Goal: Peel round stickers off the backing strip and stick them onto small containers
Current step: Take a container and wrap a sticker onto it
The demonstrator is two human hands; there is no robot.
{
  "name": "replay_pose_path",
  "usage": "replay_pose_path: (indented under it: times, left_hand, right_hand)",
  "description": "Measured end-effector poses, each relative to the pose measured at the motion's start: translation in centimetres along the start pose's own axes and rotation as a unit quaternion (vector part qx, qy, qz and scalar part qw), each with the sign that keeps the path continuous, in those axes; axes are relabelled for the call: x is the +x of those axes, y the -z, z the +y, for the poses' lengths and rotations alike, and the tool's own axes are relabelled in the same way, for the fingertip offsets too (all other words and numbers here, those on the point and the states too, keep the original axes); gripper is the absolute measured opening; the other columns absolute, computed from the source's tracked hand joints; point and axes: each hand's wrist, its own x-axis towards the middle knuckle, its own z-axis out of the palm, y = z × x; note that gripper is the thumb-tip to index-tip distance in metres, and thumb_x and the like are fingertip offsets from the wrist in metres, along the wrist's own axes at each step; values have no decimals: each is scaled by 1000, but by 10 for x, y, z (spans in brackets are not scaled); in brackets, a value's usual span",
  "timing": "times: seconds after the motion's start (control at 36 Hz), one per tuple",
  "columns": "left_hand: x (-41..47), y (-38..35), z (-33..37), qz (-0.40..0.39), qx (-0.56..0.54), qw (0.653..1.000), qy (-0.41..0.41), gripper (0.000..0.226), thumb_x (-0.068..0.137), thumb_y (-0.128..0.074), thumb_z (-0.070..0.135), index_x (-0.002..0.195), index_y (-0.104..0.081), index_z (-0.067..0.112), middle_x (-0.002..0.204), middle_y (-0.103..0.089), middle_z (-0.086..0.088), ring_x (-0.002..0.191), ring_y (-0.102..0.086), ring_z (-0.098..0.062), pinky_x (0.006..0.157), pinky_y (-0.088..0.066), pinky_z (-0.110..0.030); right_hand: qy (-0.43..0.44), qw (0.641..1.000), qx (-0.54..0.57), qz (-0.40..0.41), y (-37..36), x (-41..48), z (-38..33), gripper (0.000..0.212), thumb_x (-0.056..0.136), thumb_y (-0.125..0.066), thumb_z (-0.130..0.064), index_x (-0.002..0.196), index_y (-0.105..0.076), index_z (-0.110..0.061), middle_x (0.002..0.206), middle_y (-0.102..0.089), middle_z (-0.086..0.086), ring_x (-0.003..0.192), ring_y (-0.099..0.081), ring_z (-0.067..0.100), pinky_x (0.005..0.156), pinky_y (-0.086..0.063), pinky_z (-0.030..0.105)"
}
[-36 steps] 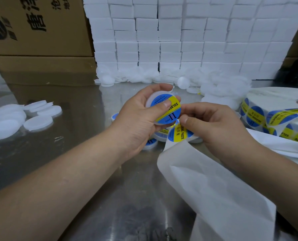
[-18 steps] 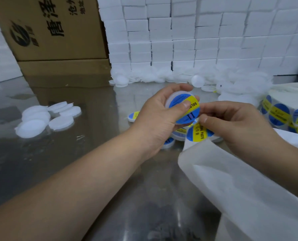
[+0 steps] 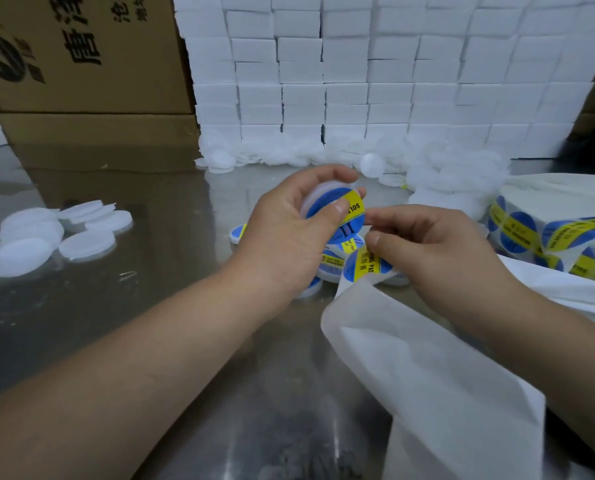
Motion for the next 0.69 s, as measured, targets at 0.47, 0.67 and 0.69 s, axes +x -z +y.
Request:
replay_pose_path:
  times: [0.47, 0.67, 0.69]
  left_hand:
    - [-6, -4, -2, 14, 101, 995, 4, 19, 91, -53, 20, 78, -57, 33, 69, -60, 15, 55, -59, 0, 50, -49, -19]
    - [-4, -1, -7, 0, 175, 985, -2, 16, 89, -54, 30, 75, -55, 39, 57, -56, 22, 39, -49, 0, 38, -37, -13]
    - [-2, 0, -7, 6, 204, 979, -15, 16, 88, -55, 31, 74, -54, 40, 59, -57, 22, 46, -52, 2, 41, -37, -11]
  right_hand:
    - [46, 996, -67, 30, 2, 3, 11, 28, 71, -54, -49, 72, -63, -23, 71, -62, 15, 62, -51, 11, 59, -43, 29]
    - [58, 989, -128, 37, 2, 5, 14, 39, 76, -48, -45, 73, -60, -9, 68, -64, 13, 65, -58, 28, 63, -49, 44]
    - [56, 990, -126, 39, 1, 5, 14, 39, 76, -48, -45, 72, -61, -9, 67, -63, 13, 63, -57, 27, 63, -48, 43]
